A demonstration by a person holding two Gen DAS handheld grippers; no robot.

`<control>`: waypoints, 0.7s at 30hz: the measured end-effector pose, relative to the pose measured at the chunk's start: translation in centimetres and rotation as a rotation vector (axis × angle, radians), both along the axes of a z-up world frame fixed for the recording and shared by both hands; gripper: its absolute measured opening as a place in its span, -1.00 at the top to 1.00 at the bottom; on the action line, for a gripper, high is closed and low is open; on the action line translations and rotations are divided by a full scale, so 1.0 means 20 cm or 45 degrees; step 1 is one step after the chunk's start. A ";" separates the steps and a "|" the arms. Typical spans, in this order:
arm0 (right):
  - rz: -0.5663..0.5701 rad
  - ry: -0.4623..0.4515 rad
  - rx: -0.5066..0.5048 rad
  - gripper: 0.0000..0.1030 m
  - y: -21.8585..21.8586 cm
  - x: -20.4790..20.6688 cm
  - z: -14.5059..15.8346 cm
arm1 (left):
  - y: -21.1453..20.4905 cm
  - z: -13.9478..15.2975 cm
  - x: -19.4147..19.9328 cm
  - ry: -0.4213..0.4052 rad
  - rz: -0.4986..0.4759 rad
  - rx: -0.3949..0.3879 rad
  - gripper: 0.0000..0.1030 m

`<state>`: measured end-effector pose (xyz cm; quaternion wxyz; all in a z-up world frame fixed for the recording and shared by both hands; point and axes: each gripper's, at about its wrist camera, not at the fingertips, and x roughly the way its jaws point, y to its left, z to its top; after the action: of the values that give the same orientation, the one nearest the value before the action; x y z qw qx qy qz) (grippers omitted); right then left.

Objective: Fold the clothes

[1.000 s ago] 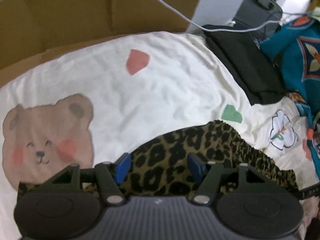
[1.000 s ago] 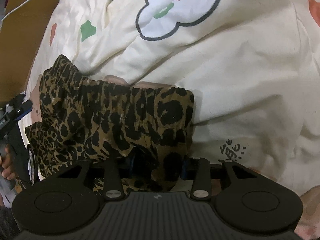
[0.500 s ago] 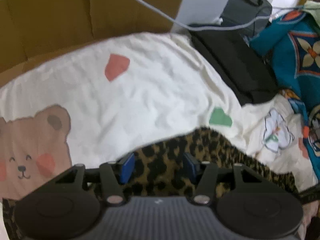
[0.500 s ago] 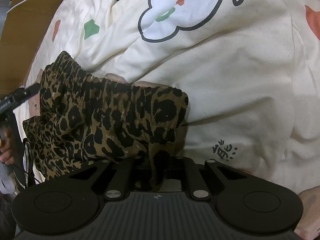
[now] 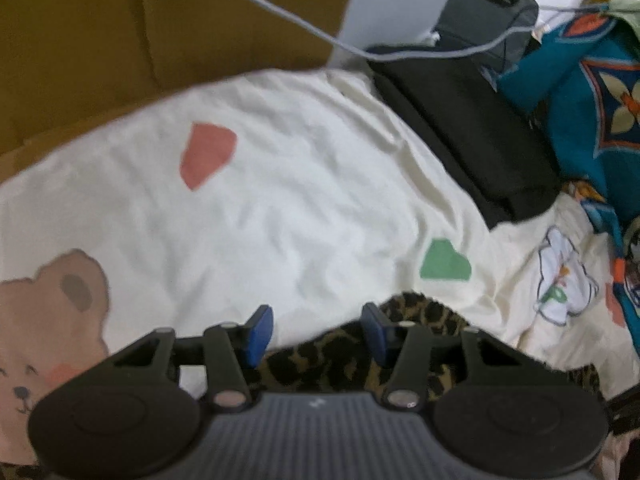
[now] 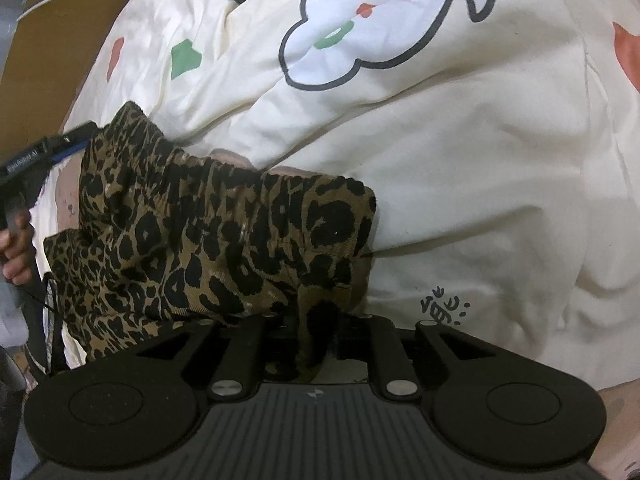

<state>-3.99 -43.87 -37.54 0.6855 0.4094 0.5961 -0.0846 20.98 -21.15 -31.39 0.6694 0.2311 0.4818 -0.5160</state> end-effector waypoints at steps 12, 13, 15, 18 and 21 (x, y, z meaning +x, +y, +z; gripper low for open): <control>-0.024 0.001 -0.058 0.40 -0.03 0.01 0.00 | 0.04 -0.11 -0.08 -0.064 -0.169 0.113 -0.14; -0.014 -0.001 -0.064 0.40 -0.02 0.01 0.00 | 0.03 -0.10 -0.09 -0.090 -0.179 0.109 -0.15; 0.008 -0.002 -0.075 0.40 -0.01 0.02 -0.01 | 0.02 -0.10 -0.11 -0.136 -0.194 0.093 -0.19; 0.022 0.001 -0.085 0.39 0.00 0.03 -0.03 | 0.00 -0.11 -0.11 -0.154 -0.210 0.091 -0.19; 0.035 0.005 -0.096 0.39 0.02 0.05 -0.04 | 0.00 -0.13 -0.11 -0.150 -0.211 0.070 -0.17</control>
<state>-3.08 -43.55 -38.31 0.7004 0.3750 0.5993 -0.0983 18.82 -21.22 -34.01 0.6451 0.3185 0.4347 -0.5417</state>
